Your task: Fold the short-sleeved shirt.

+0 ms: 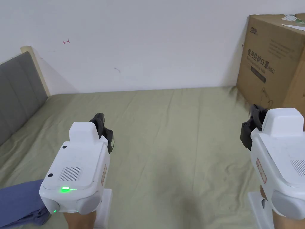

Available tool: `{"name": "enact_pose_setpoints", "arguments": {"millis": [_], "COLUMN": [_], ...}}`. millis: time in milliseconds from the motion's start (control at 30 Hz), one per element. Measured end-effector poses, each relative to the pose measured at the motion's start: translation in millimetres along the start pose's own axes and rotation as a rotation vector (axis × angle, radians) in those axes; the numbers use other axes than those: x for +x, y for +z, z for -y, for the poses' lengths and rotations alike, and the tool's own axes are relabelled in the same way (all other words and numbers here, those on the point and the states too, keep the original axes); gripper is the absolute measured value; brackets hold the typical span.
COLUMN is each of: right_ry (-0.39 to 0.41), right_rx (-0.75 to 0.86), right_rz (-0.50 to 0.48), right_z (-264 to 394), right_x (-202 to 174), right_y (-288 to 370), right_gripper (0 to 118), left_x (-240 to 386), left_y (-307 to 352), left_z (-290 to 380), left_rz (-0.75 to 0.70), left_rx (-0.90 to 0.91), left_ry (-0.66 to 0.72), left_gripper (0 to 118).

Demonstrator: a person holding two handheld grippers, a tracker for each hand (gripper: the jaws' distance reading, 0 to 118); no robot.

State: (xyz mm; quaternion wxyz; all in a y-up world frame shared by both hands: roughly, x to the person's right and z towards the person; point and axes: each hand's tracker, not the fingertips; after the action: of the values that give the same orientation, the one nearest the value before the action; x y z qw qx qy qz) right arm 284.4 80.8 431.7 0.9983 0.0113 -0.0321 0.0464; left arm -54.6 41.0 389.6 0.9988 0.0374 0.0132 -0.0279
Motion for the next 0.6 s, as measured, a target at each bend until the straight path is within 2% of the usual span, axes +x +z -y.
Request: {"name": "enact_pose_setpoints", "arguments": {"millis": [600], "right_ry": [-0.002], "right_rx": [-0.005], "right_rz": [-0.001], "right_z": [2.8], "right_x": [-0.3], "right_y": [-3.9], "right_gripper": [0], "left_x": [-0.5], "left_y": [-0.9], "left_z": [0.4], "left_rz": [0.002], "left_rx": [0.003], "left_ry": [-0.002], "left_gripper": [0]}}
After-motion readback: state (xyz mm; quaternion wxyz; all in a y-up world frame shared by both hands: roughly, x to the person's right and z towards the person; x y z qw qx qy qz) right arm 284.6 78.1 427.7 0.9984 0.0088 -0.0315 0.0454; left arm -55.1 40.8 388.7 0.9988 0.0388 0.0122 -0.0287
